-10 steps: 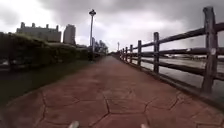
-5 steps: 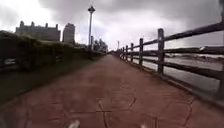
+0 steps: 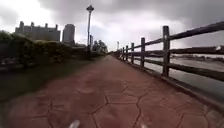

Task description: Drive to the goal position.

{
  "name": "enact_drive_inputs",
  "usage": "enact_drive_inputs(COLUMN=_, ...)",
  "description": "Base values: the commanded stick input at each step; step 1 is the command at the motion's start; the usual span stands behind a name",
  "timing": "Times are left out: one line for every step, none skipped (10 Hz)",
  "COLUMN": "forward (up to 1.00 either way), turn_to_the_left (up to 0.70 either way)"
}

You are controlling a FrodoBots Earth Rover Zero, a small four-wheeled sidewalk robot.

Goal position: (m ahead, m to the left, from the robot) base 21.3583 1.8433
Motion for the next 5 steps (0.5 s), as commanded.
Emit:
enact_drive_inputs(forward=0.70, turn_to_the_left=0.00)
enact_drive_inputs(forward=0.70, turn_to_the_left=0.00)
enact_drive_inputs(forward=0.70, turn_to_the_left=0.00)
enact_drive_inputs(forward=0.70, turn_to_the_left=0.00)
enact_drive_inputs(forward=0.70, turn_to_the_left=0.00)
